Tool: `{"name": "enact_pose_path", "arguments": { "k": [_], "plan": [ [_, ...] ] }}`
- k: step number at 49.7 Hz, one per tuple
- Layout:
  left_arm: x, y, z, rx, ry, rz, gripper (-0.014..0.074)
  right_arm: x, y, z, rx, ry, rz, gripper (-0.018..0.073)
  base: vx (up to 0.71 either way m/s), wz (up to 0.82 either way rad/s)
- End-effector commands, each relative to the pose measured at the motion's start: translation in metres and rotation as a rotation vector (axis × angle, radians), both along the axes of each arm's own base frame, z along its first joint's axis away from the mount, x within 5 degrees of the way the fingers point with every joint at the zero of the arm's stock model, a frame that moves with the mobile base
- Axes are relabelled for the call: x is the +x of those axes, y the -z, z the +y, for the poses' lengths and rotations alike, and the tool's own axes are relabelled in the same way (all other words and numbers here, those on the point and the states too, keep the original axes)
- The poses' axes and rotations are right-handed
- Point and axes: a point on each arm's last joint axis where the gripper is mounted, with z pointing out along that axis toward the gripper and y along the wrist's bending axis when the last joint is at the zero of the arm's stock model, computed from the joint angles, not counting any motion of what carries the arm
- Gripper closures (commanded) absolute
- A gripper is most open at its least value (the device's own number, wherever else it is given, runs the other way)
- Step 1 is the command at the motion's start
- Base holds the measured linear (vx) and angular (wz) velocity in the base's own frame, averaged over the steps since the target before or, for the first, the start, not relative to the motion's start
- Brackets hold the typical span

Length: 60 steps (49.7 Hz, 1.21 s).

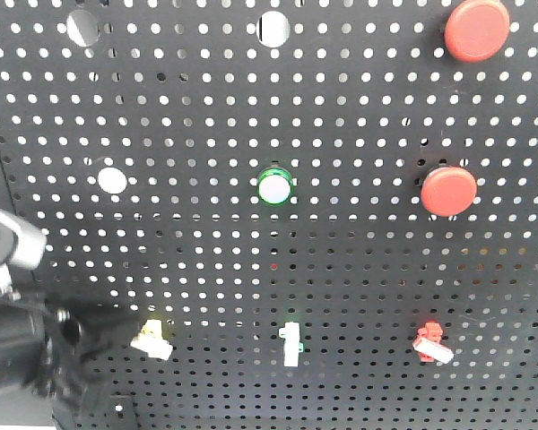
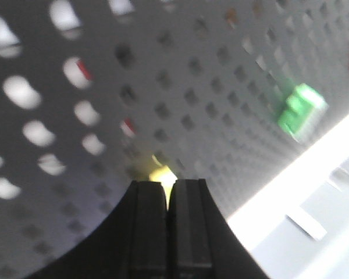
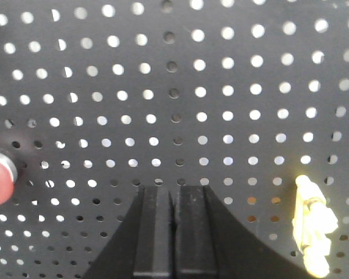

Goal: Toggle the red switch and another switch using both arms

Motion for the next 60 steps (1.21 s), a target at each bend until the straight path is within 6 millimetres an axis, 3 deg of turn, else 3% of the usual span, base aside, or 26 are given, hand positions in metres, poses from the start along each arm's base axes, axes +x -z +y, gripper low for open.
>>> {"name": "enact_pose_path", "arguments": {
  "k": [1,10,31,60],
  "plan": [
    [0.002,-0.017,0.003,-0.060,-0.065,-0.073,0.0603,-0.002,-0.017,-0.002,0.001,0.028,-0.097,0.0566,0.00,0.00],
    [0.005,-0.015,0.003,-0.057,-0.074,-0.070,0.0603,-0.002,-0.017,-0.002,0.001,0.028,-0.097,0.0566,0.00,0.00],
    [0.028,0.017,-0.008,-0.014,-0.039,0.070,0.0603,-0.002,-0.017,-0.002,0.001,0.028,-0.097,0.0566,0.00,0.01],
    [0.014,0.002,-0.005,-0.040,-0.023,0.031,0.0603,-0.002,-0.016,-0.002,0.003,0.025,-0.092,0.0566,0.00,0.02]
  ]
}}
